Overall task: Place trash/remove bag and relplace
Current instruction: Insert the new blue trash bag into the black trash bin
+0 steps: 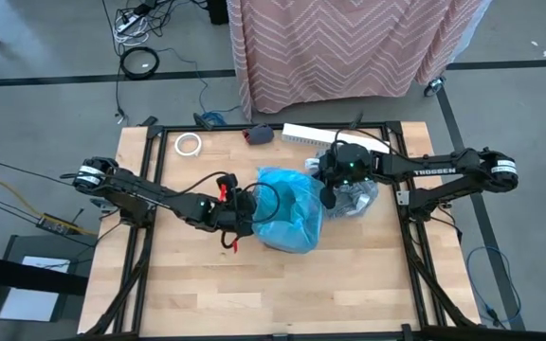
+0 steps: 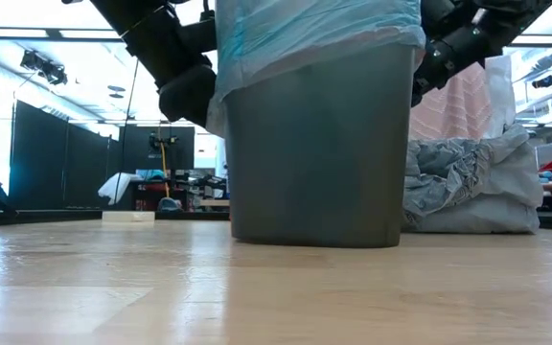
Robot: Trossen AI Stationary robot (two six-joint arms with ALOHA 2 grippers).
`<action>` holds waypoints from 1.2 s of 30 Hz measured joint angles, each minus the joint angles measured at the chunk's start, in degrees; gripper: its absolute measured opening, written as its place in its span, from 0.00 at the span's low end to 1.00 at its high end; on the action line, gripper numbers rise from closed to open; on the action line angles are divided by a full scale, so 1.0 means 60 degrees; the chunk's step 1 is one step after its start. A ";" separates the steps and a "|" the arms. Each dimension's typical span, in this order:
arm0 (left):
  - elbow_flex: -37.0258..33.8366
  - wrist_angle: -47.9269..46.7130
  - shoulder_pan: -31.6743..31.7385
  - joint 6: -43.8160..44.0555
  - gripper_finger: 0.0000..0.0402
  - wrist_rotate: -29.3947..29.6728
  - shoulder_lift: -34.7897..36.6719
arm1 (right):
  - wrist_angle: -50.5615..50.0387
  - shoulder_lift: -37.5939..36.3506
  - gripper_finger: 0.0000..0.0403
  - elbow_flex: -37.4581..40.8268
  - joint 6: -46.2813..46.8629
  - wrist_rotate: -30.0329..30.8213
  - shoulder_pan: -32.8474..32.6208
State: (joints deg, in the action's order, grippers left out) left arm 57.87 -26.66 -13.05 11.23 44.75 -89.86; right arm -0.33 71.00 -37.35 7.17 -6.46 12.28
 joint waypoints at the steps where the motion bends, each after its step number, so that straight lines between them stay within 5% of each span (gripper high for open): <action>1: -0.0002 -0.0050 0.0026 0.0003 0.31 -0.0020 0.0000 | 0.0064 0.0000 0.00 0.0039 0.0022 -0.0040 0.0020; 9: -0.0804 0.0739 0.0209 0.0082 0.31 -0.0753 0.0004 | 0.0232 -0.0004 0.00 0.0146 0.0099 -0.0182 0.0051; 22: -0.0866 0.1034 0.0199 -0.0105 0.31 -0.0570 0.0040 | 0.0365 -0.0481 0.00 0.0235 -0.0176 -0.0681 0.0224; 29: -0.0860 0.0881 0.0205 -0.0043 0.31 -0.0292 0.0033 | -0.1649 -0.1485 0.00 0.0223 0.0101 0.0216 0.0254; 36: -0.0871 0.0992 0.0245 -0.0055 0.31 -0.0251 0.0026 | -0.1425 -0.1726 0.00 0.0245 -0.0495 -0.0308 0.0018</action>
State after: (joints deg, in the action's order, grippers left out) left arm 52.64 -20.71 -11.57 10.90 43.24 -89.71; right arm -8.88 60.65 -35.88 4.19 -8.31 12.38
